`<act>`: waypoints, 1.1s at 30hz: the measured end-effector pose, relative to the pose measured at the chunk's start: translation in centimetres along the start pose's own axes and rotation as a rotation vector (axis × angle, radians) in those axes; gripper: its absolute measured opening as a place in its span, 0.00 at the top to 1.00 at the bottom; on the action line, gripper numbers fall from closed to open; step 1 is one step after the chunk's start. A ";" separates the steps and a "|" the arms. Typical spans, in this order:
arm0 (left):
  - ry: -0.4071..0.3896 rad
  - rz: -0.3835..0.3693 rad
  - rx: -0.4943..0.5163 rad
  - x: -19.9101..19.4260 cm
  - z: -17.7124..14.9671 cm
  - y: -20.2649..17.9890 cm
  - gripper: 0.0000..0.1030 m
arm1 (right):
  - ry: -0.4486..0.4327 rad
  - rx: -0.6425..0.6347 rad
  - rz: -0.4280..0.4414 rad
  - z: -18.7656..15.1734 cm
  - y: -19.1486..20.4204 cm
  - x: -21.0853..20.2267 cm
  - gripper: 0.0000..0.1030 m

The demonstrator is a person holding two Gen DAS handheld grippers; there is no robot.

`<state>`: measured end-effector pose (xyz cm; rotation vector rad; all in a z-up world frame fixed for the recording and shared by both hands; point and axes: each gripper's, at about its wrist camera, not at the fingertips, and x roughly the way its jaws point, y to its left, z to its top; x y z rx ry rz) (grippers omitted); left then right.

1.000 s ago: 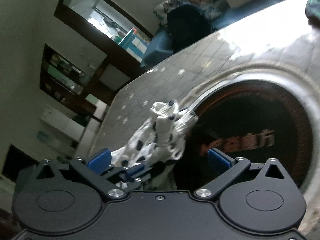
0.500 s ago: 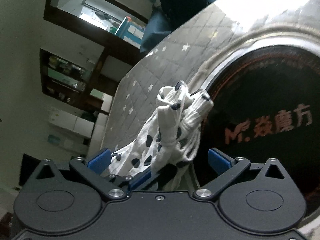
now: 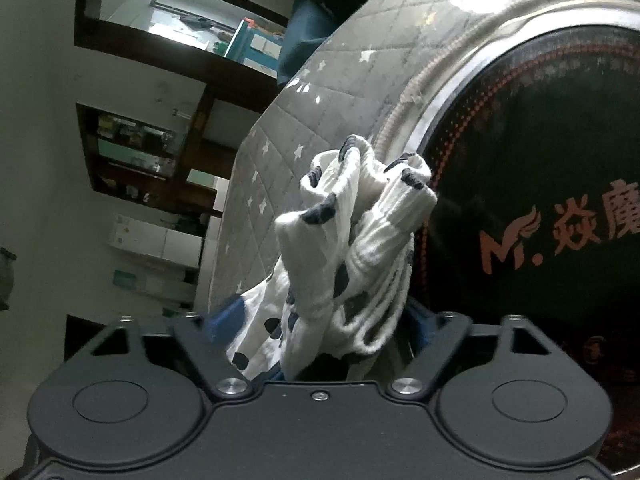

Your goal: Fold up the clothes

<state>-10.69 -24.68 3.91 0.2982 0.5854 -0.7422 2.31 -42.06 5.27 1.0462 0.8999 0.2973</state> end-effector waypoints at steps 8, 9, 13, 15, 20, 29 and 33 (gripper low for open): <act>-0.008 0.017 -0.035 -2.1 -1.0 0.2 0.81 | 0.013 0.033 0.017 -0.5 -0.8 0.0 0.66; -0.015 0.023 -0.034 -2.7 -1.2 0.2 0.80 | 0.008 0.035 0.017 -0.7 -0.9 -0.1 0.67; -0.033 0.062 -0.037 -5.1 -2.1 0.5 0.69 | -0.012 0.036 0.009 -1.3 -1.0 -0.5 0.70; -0.036 0.099 -0.061 -6.4 -2.7 1.2 0.66 | -0.025 0.015 -0.004 -1.9 -0.8 -0.9 0.70; -0.022 0.204 -0.165 -9.2 -4.6 3.8 0.60 | -0.051 -0.041 -0.052 -3.1 -0.5 -1.5 0.71; 0.066 0.244 -0.413 -11.3 -8.1 9.0 0.58 | -0.084 -0.113 -0.100 -4.9 0.0 -2.9 0.71; 0.088 0.206 -0.463 -10.6 -8.3 10.0 0.58 | -0.093 -0.131 -0.119 -5.3 0.1 -3.5 0.71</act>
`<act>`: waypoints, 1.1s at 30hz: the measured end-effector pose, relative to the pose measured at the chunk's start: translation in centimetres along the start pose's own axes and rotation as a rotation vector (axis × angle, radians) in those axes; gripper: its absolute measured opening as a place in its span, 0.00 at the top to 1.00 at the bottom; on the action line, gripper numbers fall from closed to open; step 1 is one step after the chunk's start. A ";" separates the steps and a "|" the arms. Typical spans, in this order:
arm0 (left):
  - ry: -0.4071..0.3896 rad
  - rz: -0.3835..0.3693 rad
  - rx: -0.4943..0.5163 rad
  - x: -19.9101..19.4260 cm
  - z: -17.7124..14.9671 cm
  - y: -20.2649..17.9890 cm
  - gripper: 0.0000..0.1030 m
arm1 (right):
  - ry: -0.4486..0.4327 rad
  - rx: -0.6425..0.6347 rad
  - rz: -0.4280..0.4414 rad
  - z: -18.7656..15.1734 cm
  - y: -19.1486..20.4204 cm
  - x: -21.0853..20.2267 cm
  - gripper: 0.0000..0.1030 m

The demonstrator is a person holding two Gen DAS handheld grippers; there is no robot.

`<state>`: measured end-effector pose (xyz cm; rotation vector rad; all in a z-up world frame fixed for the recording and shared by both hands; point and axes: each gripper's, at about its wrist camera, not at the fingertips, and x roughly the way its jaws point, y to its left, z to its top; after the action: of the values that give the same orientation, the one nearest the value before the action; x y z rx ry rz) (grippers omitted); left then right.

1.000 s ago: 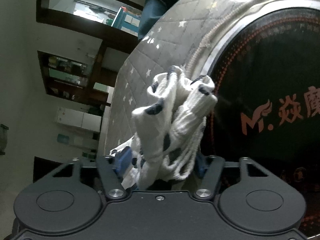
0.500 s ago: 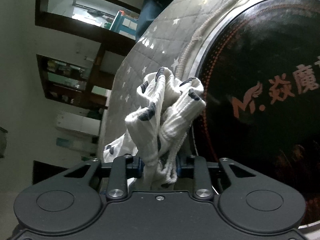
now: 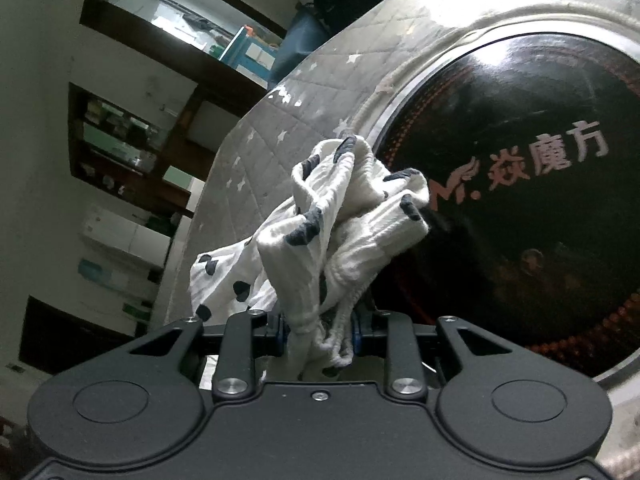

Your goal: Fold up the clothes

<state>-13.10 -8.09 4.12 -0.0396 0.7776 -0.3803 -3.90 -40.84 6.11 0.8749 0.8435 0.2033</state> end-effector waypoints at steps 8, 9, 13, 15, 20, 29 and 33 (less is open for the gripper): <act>0.076 -0.067 -0.049 2.0 0.5 0.8 0.55 | -0.010 -0.024 -0.031 -0.6 -0.3 -0.6 0.70; 0.087 -0.068 -0.049 2.3 0.5 0.9 0.55 | -0.012 -0.035 -0.040 -0.7 -0.2 -0.7 0.70; 0.092 -0.059 -0.037 3.3 1.3 0.7 0.48 | -0.020 -0.074 -0.066 -1.1 0.1 -1.0 0.70; 0.097 -0.060 -0.033 3.7 1.7 0.7 0.47 | -0.025 -0.090 -0.079 -1.3 0.2 -1.1 0.70; 0.115 -0.044 -0.013 4.5 2.5 0.5 0.46 | -0.035 -0.131 -0.114 -2.0 0.6 -1.3 0.70; 0.131 -0.112 -0.123 5.1 2.8 2.5 0.88 | -0.067 -0.196 -0.161 -3.3 1.5 -2.3 0.71; 0.123 -0.119 -0.131 4.6 2.8 2.3 0.90 | -0.075 -0.249 -0.195 -4.2 2.2 -2.9 0.71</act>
<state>-7.41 -7.86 2.62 -0.1880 0.9234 -0.4474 -8.50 -38.31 7.88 0.5605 0.8078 0.1013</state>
